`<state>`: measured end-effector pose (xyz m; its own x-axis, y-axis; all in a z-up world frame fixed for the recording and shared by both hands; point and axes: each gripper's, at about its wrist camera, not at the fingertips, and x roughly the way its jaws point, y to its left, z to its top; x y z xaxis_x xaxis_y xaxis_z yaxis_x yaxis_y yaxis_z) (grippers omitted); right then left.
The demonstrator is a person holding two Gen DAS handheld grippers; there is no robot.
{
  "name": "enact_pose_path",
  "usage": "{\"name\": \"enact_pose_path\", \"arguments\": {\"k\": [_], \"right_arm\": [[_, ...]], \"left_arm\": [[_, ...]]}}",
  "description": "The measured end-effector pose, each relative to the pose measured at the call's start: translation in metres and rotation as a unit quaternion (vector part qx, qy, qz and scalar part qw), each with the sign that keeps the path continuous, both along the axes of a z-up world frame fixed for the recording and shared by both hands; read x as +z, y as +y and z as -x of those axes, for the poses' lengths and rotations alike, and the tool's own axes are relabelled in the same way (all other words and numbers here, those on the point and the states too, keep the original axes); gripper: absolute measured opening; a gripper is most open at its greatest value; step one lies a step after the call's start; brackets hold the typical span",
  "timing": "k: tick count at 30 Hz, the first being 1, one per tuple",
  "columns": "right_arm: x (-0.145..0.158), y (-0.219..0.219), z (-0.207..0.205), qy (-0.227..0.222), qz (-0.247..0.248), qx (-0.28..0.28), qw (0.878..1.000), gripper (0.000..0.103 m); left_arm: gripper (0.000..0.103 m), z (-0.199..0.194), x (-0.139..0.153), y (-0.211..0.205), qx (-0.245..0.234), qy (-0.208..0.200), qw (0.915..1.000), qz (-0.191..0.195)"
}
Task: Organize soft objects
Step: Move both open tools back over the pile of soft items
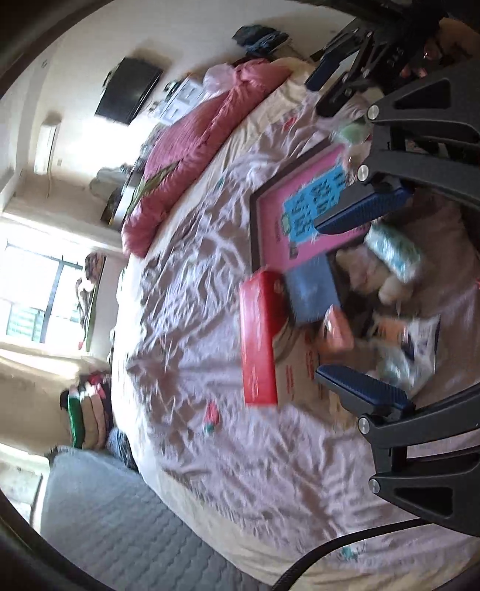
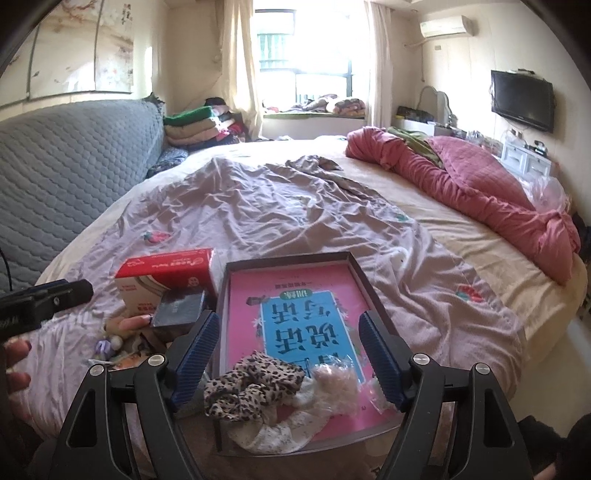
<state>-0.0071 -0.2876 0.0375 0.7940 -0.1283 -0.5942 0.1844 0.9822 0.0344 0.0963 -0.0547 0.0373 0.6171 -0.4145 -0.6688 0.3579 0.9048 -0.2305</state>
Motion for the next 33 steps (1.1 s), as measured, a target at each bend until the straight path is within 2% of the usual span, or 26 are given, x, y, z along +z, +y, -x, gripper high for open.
{"name": "enact_pose_path", "arguments": {"k": [7, 18, 23, 27, 33], "right_arm": [[0.007, 0.018, -0.001, -0.007, 0.007, 0.023, 1.0, 0.079], [0.008, 0.049, -0.011, -0.003, 0.018, 0.064, 0.998, 0.079], [0.002, 0.065, -0.017, 0.007, 0.018, 0.085, 0.996, 0.079], [-0.004, 0.079, -0.021, 0.014, 0.017, 0.107, 0.994, 0.079], [-0.026, 0.102, -0.027, 0.038, 0.028, 0.147, 0.988, 0.079]], "left_arm": [[0.072, -0.011, 0.002, 0.039, 0.042, 0.005, 0.9991, 0.007], [0.072, -0.02, -0.005, 0.077, 0.084, 0.018, 0.9963, 0.007], [0.072, -0.023, -0.01, 0.086, 0.096, 0.024, 0.9951, 0.002], [0.072, -0.026, -0.017, 0.091, 0.093, 0.04, 0.9947, 0.019], [0.072, -0.029, -0.027, 0.082, 0.082, 0.051, 0.9954, -0.001]]}}
